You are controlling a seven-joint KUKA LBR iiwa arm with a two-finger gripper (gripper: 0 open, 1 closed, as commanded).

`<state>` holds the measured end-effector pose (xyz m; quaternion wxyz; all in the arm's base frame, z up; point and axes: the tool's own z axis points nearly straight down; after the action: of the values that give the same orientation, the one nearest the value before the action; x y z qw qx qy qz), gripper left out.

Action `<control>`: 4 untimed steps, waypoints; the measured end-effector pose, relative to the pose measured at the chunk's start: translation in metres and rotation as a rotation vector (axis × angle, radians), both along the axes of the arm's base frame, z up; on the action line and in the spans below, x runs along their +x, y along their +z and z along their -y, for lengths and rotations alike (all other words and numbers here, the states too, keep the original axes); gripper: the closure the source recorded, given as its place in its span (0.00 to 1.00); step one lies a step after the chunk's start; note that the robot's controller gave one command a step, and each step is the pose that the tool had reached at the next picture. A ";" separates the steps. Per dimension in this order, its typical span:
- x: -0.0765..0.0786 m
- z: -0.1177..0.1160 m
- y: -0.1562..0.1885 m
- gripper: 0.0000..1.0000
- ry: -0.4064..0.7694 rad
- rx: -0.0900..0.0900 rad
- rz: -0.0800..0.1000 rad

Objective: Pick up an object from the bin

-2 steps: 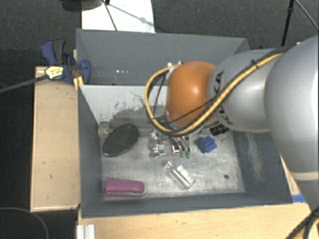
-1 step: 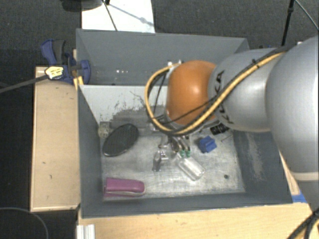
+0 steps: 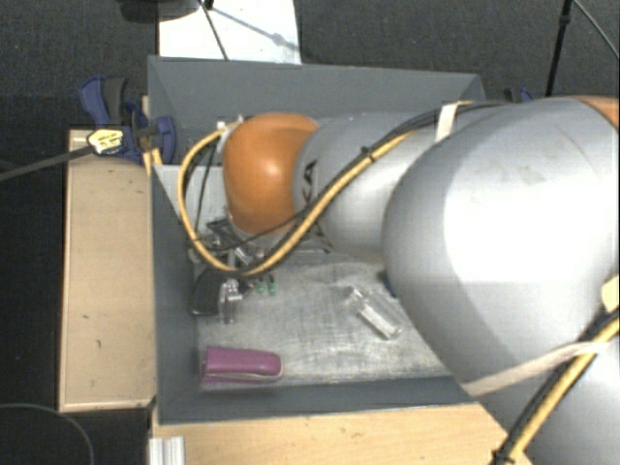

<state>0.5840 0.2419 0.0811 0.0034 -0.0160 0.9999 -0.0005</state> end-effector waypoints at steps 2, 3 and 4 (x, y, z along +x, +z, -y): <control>-0.012 -0.010 0.014 1.00 0.254 0.006 0.015; -0.039 0.114 0.041 1.00 0.110 -0.002 -0.005; -0.040 0.110 0.040 0.00 0.117 0.000 -0.008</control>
Offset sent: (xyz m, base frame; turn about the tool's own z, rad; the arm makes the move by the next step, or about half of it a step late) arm -0.0184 0.0087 0.0059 -0.2588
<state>0.5440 0.1317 0.1212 -0.0004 -0.0743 0.9972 0.0000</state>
